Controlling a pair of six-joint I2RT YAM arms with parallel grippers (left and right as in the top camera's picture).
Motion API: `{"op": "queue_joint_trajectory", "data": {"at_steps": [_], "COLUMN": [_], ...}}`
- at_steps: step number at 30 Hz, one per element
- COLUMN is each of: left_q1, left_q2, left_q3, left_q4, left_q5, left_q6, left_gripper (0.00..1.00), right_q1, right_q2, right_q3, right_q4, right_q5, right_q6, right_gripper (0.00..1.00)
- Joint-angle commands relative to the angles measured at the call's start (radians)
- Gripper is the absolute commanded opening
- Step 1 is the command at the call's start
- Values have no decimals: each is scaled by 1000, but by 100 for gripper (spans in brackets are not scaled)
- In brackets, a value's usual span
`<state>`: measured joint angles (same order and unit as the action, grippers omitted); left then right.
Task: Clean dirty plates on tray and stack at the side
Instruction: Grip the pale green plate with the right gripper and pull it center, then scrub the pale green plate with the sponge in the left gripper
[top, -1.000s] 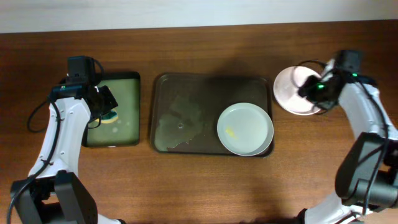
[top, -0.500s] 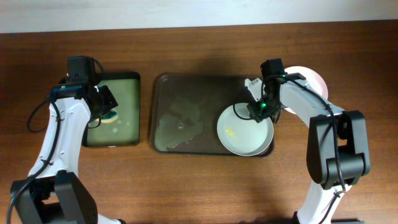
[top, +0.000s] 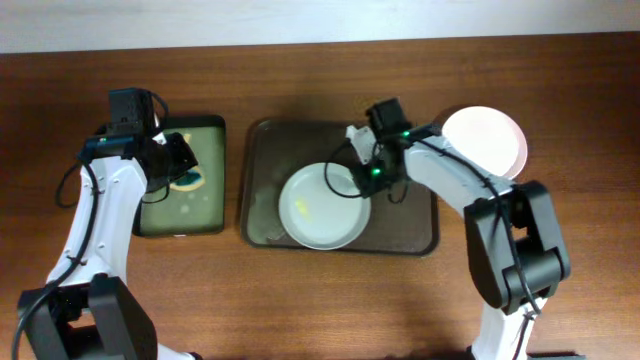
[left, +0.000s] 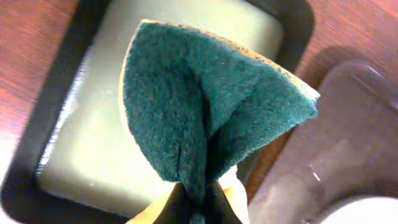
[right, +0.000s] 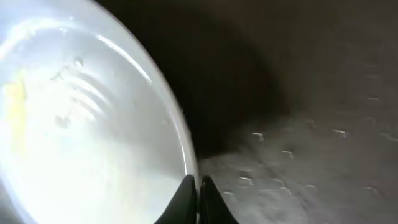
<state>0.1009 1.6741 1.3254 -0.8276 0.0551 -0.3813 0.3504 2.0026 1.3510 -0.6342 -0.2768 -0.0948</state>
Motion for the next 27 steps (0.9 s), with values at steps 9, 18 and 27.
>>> {"op": "queue_joint_trajectory", "data": {"at_steps": [9,18,27], "left_q1": [-345,-443,-463], "left_q2": [162,247,295], "left_q3": [-3,-3,-3], "left_q4": [195,240,249], "left_q5": [140,140,144], "left_q6": [-22,-22,-22], "left_gripper": [0,0,0], "right_q1": [82,79,63], "right_q2": [36,117,116], "right_q3": [7,9,53], "right_q4": [127,147,-42], "right_q5": [146,147,107], "right_q6": [478,421,478], "right_gripper": [5,32,4]}}
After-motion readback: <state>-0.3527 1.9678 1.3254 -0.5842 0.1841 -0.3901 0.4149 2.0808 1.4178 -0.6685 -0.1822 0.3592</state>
